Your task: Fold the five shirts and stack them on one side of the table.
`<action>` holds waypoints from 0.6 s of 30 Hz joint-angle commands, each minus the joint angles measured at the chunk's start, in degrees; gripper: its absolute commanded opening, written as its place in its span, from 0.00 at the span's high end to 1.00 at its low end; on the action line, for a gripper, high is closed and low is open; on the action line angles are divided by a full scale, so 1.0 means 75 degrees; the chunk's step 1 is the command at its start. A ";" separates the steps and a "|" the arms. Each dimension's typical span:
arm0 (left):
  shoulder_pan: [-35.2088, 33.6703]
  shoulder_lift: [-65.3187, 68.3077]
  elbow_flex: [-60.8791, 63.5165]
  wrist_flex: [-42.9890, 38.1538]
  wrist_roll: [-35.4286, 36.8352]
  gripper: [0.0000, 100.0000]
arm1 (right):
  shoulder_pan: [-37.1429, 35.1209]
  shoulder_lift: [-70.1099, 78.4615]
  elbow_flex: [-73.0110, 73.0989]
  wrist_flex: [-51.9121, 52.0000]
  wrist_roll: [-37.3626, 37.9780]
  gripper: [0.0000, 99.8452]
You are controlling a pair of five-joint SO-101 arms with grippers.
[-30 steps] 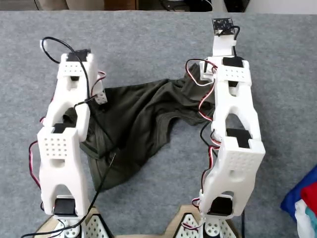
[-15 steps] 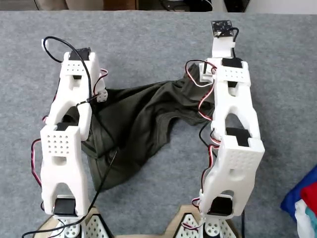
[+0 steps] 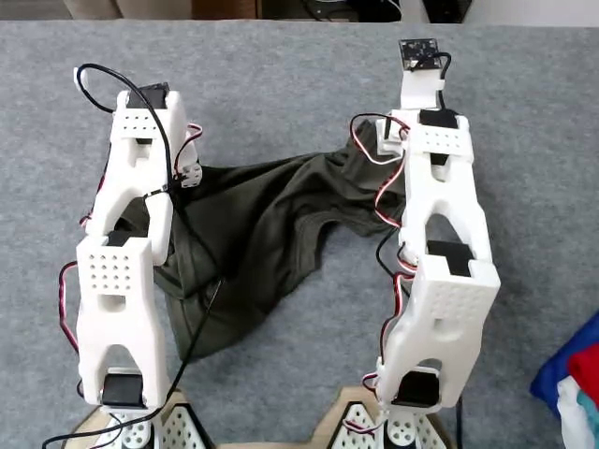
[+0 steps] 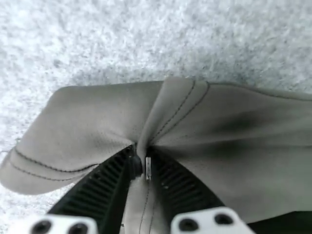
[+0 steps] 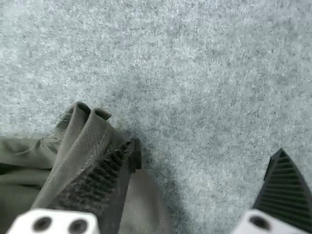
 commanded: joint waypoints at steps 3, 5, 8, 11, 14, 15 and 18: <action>0.0082 -0.0100 -0.0363 0.0094 0.0047 0.98 | 0.0100 -0.0053 -0.0287 -0.0141 0.0070 0.61; 0.0082 -0.0100 -0.0363 0.0094 0.0047 0.98 | 0.0100 -0.0053 -0.0287 -0.0141 0.0070 0.61; 0.0082 -0.0100 -0.0363 0.0094 0.0023 0.98 | 0.0100 -0.0053 -0.0287 -0.0141 0.0070 0.61; 0.0059 -0.0100 -0.0363 0.0094 0.0012 0.94 | 0.0100 -0.0053 -0.0287 -0.0141 0.0070 0.61; 0.0023 -0.0100 -0.0363 0.0094 0.0012 0.90 | 0.0100 -0.0053 -0.0287 -0.0141 0.0070 0.61; 0.0023 -0.0100 -0.0363 0.0094 0.0000 0.90 | 0.0100 -0.0053 -0.0287 -0.0141 0.0070 0.61; 0.0035 -0.0100 -0.0363 0.0094 0.0000 0.90 | 0.0100 -0.0053 -0.0287 -0.0141 0.0070 0.61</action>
